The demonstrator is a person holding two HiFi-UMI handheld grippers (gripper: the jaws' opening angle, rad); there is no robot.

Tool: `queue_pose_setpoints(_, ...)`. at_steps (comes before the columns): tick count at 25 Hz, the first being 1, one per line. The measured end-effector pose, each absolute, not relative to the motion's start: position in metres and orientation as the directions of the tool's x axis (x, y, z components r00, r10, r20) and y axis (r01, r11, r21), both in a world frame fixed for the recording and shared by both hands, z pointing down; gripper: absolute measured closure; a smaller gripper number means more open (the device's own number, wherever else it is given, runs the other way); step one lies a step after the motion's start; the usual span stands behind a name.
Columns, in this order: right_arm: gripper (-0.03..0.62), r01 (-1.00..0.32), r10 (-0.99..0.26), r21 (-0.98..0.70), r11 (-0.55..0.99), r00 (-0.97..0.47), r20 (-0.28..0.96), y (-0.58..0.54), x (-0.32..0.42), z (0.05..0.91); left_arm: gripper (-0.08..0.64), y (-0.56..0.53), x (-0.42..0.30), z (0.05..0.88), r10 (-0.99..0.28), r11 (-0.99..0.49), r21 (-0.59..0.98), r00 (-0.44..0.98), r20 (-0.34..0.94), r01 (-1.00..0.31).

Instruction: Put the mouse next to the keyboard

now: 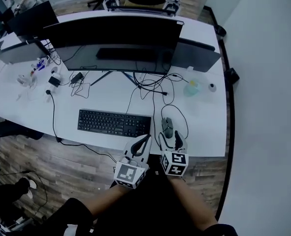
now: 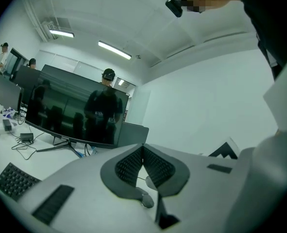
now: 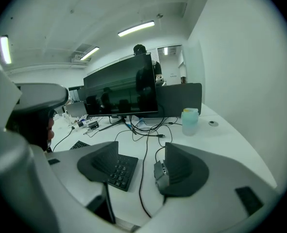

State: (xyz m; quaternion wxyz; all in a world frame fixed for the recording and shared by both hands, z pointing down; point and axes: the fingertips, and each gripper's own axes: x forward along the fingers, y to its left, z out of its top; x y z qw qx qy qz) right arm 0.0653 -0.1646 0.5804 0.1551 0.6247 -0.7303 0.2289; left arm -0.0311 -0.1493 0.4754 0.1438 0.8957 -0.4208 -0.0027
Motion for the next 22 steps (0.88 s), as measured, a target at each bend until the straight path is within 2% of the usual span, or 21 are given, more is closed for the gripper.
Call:
queue_pose_setpoints(10,0.286,-0.984,-0.879,-0.167,0.069,-0.139,0.456,-0.135,0.058,0.538,0.557,-0.117,-0.032,0.471,-0.722,-0.649,0.27,0.688,0.076,-0.711)
queue_pose_setpoints(18,0.436,-0.99,-0.934,-0.104,0.096,-0.126,0.335,-0.105,0.049,0.486,0.557,-0.091,-0.024,0.457,-0.693,-0.689,0.277,0.72,0.019,-0.67)
queue_pose_setpoints(22,0.477,-0.989,-0.94,-0.089,0.117,-0.139,0.311,-0.096,0.044,0.47,0.557,-0.085,-0.021,0.449,-0.691,-0.692,0.284,0.723,0.004,-0.664)
